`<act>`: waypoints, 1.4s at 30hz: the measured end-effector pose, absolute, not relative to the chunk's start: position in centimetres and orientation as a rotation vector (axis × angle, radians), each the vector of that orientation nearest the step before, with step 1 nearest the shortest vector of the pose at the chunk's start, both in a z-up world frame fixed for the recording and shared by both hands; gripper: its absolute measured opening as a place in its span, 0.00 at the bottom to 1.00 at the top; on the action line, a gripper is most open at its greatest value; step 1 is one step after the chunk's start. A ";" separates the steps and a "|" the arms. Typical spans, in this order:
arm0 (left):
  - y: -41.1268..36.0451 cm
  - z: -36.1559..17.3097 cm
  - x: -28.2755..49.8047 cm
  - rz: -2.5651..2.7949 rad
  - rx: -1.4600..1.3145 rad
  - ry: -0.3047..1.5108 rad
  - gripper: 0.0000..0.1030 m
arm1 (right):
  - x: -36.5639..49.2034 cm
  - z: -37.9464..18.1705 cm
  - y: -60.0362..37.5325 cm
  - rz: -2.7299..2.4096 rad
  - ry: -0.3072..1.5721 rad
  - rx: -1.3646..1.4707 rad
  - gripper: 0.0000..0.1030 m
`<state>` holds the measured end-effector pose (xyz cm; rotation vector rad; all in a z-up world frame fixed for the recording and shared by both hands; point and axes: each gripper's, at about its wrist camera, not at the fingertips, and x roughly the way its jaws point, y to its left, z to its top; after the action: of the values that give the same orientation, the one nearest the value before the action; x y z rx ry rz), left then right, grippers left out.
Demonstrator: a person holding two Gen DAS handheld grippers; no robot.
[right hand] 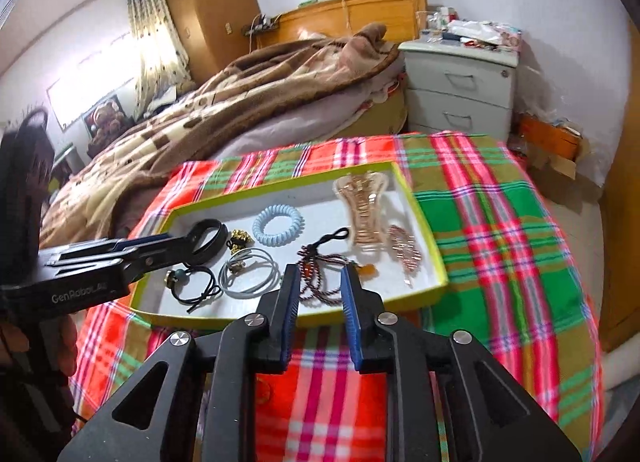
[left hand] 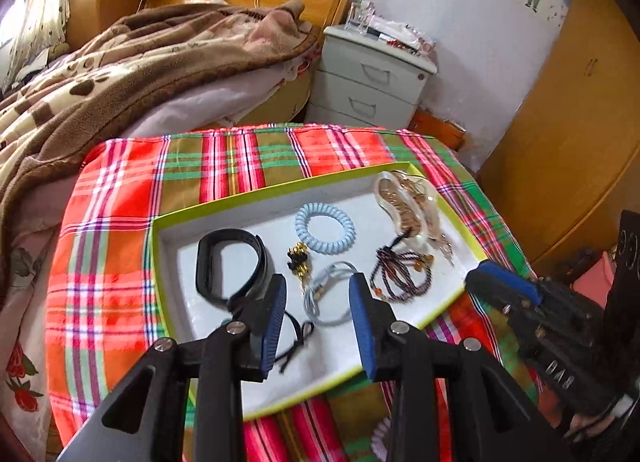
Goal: Organize jewelry
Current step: 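Open the right tool to release the beaded bracelet while the left tool releases the flower clip, then grasp the lilac coil hair tie on the bedspread with the left tool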
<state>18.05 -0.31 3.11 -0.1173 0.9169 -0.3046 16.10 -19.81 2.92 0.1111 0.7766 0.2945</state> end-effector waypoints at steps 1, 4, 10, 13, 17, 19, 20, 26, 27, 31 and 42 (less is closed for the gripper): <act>-0.2 3.3 17.5 -0.296 -0.113 0.908 0.33 | 15.8 3.2 -20.2 0.292 0.769 0.119 0.22; -0.1 3.8 16.1 -0.306 -0.126 0.895 0.33 | 14.5 3.7 -21.4 0.274 0.745 0.142 0.22; 0.2 3.8 13.6 -0.317 -0.133 0.894 0.34 | 12.2 4.2 -24.3 0.220 0.720 0.182 0.23; 0.2 3.6 12.8 -0.321 -0.133 0.895 0.34 | 11.3 4.2 -25.0 0.200 0.718 0.193 0.23; 0.3 3.4 11.9 -0.332 -0.145 0.903 0.34 | 10.5 4.2 -25.3 0.197 0.710 0.197 0.23; 0.2 3.0 11.4 -0.339 -0.144 0.913 0.34 | 10.4 4.1 -25.2 0.201 0.712 0.198 0.23; 0.1 2.7 11.2 -0.341 -0.141 0.924 0.34 | 10.3 3.9 -25.2 0.203 0.713 0.199 0.23; -1.3 0.8 9.7 -0.391 -0.117 0.979 0.34 | 9.8 3.1 -24.9 0.222 0.729 0.199 0.23; -1.6 0.5 9.6 -0.394 -0.115 0.989 0.34 | 9.7 3.0 -24.8 0.225 0.733 0.198 0.23; -2.6 -0.4 9.2 -0.419 -0.091 1.021 0.34 | 9.3 2.5 -24.4 0.234 0.743 0.197 0.23; -4.4 -2.1 9.5 -0.369 0.001 1.054 0.33 | 9.0 1.9 -23.2 0.259 0.761 0.177 0.23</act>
<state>9.48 -4.43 -2.14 0.0012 1.0537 -0.3694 9.04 -23.18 1.89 0.1768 0.7605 0.2595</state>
